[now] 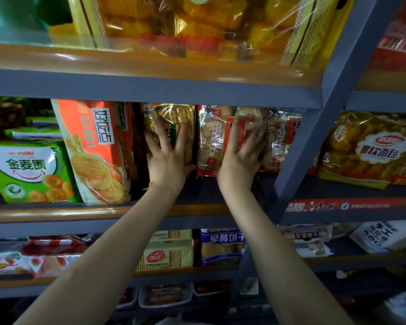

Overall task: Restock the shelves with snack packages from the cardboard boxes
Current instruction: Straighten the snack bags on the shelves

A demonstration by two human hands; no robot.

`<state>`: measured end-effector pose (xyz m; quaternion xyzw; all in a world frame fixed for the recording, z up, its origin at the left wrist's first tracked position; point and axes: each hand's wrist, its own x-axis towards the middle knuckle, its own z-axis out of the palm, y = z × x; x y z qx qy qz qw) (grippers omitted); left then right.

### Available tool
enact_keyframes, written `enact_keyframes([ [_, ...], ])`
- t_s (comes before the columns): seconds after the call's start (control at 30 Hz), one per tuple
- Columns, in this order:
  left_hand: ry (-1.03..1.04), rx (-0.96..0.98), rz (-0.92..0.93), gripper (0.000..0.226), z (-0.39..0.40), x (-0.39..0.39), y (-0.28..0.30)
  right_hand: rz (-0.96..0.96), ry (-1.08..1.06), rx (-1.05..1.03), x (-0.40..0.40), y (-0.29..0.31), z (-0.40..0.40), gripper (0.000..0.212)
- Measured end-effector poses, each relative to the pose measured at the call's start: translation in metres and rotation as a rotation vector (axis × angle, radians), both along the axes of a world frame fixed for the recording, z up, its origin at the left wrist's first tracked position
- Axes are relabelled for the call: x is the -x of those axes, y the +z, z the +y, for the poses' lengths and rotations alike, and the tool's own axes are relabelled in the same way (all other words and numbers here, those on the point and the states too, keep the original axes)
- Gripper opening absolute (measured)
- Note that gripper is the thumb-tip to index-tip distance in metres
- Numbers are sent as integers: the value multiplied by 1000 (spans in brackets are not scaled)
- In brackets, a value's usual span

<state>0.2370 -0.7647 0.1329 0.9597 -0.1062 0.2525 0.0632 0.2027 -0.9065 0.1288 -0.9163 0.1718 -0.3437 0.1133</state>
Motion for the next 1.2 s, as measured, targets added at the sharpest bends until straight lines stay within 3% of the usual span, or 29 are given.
enact_keyframes([
  [0.13, -10, -35, -13, 113, 8, -1, 0, 62, 11, 102, -2, -11, 12, 128],
  [0.27, -8, -51, 1, 104, 8, -6, 2, 120, 90, 24, -12, 3, -3, 108],
  [0.37, -2, -68, 1, 106, 2, -6, 2, 120, 90, 14, -14, 4, -7, 118],
  [0.53, -1, -25, -17, 127, 7, -3, -4, 96, 76, 59, -5, -5, -11, 135],
  [0.67, -133, 68, -21, 116, 12, 5, -9, 69, 62, 86, 9, -7, -14, 132],
  [0.9, -120, 240, -14, 75, -2, 34, -2, 2, 337, 10, 47, 6, -18, 98],
  [0.97, -156, 357, -96, 53, -6, 45, 1, -39, 490, -43, 63, 8, -19, 76],
  [1.1, -236, 652, -169, 36, -15, 83, -2, -306, 613, -45, 98, 0, -28, 15],
  [1.2, -324, 835, -60, 29, -33, 113, -3, -419, 603, -123, 126, -2, -42, 22],
])
